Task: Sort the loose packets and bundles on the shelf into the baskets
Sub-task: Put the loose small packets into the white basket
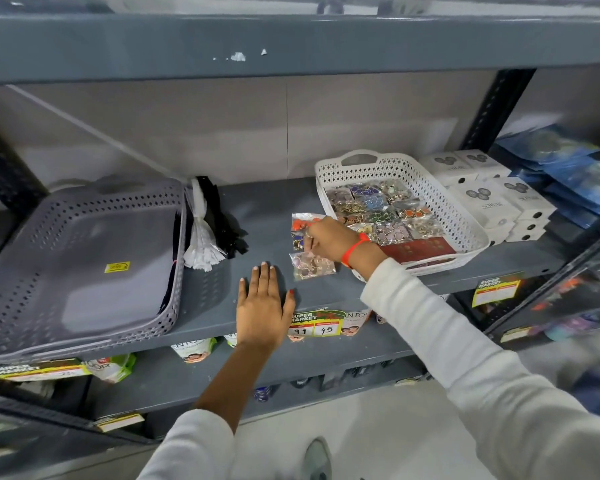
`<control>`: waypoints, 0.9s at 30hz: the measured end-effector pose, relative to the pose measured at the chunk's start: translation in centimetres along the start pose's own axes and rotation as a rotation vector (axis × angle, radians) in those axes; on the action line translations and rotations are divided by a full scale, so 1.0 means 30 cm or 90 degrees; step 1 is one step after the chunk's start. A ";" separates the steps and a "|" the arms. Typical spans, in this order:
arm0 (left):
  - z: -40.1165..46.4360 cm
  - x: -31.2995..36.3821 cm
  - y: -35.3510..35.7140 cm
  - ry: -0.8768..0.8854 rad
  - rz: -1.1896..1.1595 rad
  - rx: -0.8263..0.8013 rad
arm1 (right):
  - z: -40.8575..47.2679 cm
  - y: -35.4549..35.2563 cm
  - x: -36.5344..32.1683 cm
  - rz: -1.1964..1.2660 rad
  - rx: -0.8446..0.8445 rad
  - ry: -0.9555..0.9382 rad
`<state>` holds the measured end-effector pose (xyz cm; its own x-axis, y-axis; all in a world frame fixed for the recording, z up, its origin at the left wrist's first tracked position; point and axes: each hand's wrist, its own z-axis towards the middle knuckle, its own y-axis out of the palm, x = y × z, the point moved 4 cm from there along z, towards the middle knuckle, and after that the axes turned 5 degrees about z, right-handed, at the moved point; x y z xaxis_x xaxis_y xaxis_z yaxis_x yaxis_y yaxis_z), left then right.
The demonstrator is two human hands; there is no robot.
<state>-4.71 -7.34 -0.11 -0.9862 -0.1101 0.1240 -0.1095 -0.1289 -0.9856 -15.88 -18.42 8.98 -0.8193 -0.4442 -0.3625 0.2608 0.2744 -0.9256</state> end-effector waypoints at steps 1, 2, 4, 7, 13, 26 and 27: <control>-0.002 0.001 -0.001 0.001 0.001 0.001 | -0.011 -0.037 -0.007 0.034 0.020 -0.002; -0.002 0.002 -0.002 0.002 0.002 0.001 | -0.022 -0.080 -0.011 0.065 0.044 -0.008; -0.004 0.003 -0.001 -0.001 0.005 0.002 | -0.042 -0.175 -0.009 0.103 0.098 -0.018; -0.001 0.004 -0.005 -0.006 0.000 0.012 | -0.075 -0.306 0.046 0.103 0.197 0.003; -0.001 0.002 -0.005 -0.009 0.002 0.008 | -0.082 -0.296 0.295 0.003 0.152 0.183; -0.003 0.003 -0.006 -0.014 -0.005 0.014 | -0.015 -0.147 0.255 0.059 0.066 0.140; -0.002 0.002 -0.007 -0.015 -0.006 0.015 | 0.002 -0.166 0.228 0.080 0.099 0.117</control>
<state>-4.76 -7.28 0.09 -0.9817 -0.1324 0.1368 -0.1161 -0.1533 -0.9813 -22.76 -22.87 11.08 -0.8511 -0.2486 -0.4623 0.4294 0.1767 -0.8856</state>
